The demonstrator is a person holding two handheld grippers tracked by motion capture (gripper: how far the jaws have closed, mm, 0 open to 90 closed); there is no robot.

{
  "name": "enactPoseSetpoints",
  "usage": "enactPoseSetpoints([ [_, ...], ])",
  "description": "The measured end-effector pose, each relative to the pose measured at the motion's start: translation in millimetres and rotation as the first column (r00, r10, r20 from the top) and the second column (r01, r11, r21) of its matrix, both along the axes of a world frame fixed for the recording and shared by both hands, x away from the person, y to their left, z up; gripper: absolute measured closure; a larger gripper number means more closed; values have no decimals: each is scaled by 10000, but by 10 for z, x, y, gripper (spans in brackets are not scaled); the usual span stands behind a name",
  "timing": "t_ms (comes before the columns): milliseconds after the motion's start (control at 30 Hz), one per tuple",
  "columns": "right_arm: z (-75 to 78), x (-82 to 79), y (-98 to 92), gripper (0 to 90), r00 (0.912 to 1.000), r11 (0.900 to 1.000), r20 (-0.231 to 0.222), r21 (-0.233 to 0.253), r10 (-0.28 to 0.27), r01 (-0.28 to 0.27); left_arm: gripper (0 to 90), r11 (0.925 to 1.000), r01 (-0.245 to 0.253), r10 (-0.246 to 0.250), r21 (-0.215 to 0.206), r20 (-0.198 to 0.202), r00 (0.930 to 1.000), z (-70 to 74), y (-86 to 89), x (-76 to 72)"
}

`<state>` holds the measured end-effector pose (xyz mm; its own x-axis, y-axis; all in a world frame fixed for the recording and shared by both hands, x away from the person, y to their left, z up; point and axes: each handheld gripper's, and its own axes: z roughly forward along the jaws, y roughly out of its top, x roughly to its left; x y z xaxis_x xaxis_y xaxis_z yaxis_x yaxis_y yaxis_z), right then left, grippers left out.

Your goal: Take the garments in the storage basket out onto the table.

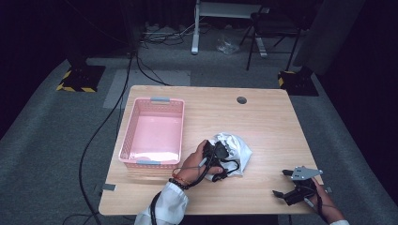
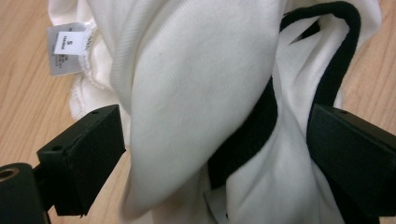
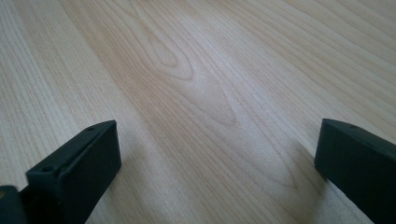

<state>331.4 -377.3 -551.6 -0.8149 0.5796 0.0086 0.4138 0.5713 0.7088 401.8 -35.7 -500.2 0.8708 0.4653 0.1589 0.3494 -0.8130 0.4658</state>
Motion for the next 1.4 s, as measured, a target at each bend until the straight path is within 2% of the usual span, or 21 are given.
enactPoseSetpoints([
  [333,0,0,0,5,10000,10000,-1,2,-6,6,39,9996,235,-240,139,347,9991,88,154,-163],
  [500,0,0,1,5,10000,10000,-1,0,-10,10,37,9997,198,-205,148,497,9986,105,255,-229],
  [633,0,0,1,5,10000,10000,-1,0,-13,13,36,9997,163,-172,159,611,9980,100,324,-280],
  [767,0,0,1,5,10000,10000,0,0,-13,13,37,9993,174,-201,340,794,9966,94,373,-341],
  [1067,0,-1,1,5,10000,10000,0,-1,-20,20,35,9993,187,-218,329,984,9949,89,495,-482],
  [1300,0,-3,1,5,10000,10000,-2,1,-37,37,35,9968,461,-534,648,1167,9917,70,574,-588],
  [1400,0,-3,1,5,10000,10000,0,2,-35,35,35,9971,451,-520,613,1170,9918,72,611,-621],
])
